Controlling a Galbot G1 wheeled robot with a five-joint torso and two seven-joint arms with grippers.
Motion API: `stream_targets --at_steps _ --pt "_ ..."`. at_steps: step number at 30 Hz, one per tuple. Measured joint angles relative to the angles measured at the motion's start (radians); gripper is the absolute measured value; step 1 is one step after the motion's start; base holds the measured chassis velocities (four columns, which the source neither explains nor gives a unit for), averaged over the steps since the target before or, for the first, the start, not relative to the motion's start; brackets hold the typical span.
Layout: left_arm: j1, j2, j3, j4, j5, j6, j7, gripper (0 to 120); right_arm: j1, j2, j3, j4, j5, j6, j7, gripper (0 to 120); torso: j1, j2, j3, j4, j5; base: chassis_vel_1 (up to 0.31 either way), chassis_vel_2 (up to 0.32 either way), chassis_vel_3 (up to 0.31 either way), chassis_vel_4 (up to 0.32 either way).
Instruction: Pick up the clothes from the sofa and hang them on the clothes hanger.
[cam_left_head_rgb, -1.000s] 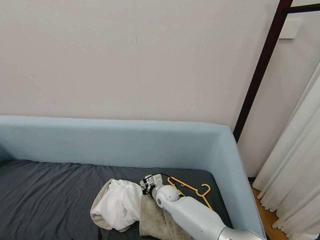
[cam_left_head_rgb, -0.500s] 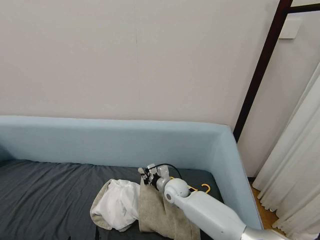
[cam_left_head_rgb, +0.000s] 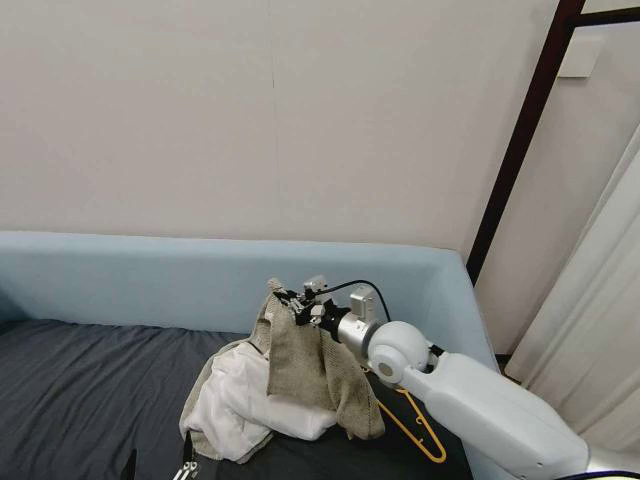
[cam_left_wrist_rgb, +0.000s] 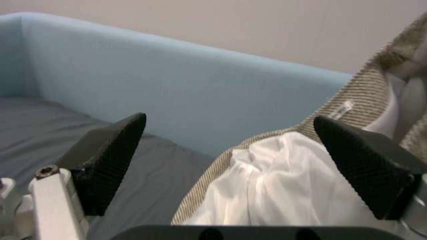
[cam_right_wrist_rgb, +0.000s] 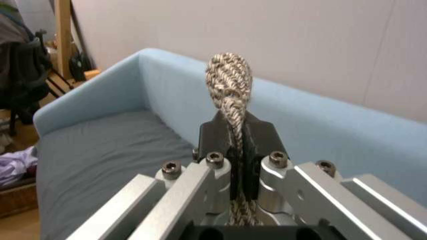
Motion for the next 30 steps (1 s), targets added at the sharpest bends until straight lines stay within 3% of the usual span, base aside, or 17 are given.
stream_targets --at_steps 7,11,12,14,17,22,26,30 --pt "-0.051 0.135 -0.019 -0.037 -0.099 0.063 0.011 99 -0.026 -0.052 0.029 0.055 0.005 0.012 -0.006 0 0.0 0.0 0.0 0.0003 -0.0003 0.0 0.0 0.0 0.0" --pt "-0.101 0.316 -0.029 -0.012 -0.221 0.073 0.081 100 -0.07 -0.074 0.05 0.078 0.002 0.016 -0.007 0 0.0 0.0 0.0 0.0005 -0.0003 0.0 0.0 0.0 0.0" --pt "-0.101 0.316 -0.029 -0.012 -0.221 0.073 0.081 100 -0.07 -0.074 0.05 0.078 0.002 0.016 -0.007 0 0.0 0.0 0.0 0.0005 -0.0003 0.0 0.0 0.0 0.0" --pt "-0.154 0.432 -0.019 0.032 -0.286 0.074 0.127 100 -0.089 -0.089 0.064 0.088 0.001 0.021 -0.009 0 0.0 0.0 0.0 0.0003 -0.0003 0.0 0.0 0.0 0.0" --pt "-0.256 0.549 0.015 0.103 -0.386 0.098 0.177 100 -0.112 -0.111 0.085 0.107 0.002 0.024 -0.01 0 0.0 0.0 0.0 0.0 -0.0007 0.0 0.0 0.0 0.0" --pt "-0.342 0.627 0.044 0.179 -0.46 0.118 0.231 100 -0.133 -0.136 0.102 0.127 0.003 0.025 -0.01 0 0.0 0.0 0.0 0.0002 -0.0001 0.0 0.0 0.0 0.0" --pt "-0.486 0.732 0.113 0.355 -0.554 0.12 0.339 100 -0.148 -0.158 0.115 0.15 0.003 0.031 -0.012 0 0.0 0.0 0.0 -0.0004 -0.0004 0.0 0.0 0.0 0.0" --pt "-0.55 0.786 0.153 0.449 -0.567 0.111 0.406 100 -0.132 -0.149 0.101 0.152 0.007 0.038 -0.022 0 0.0 0.0 0.0 0.0009 -0.0004 0.0 0.0 0.0 0.0"
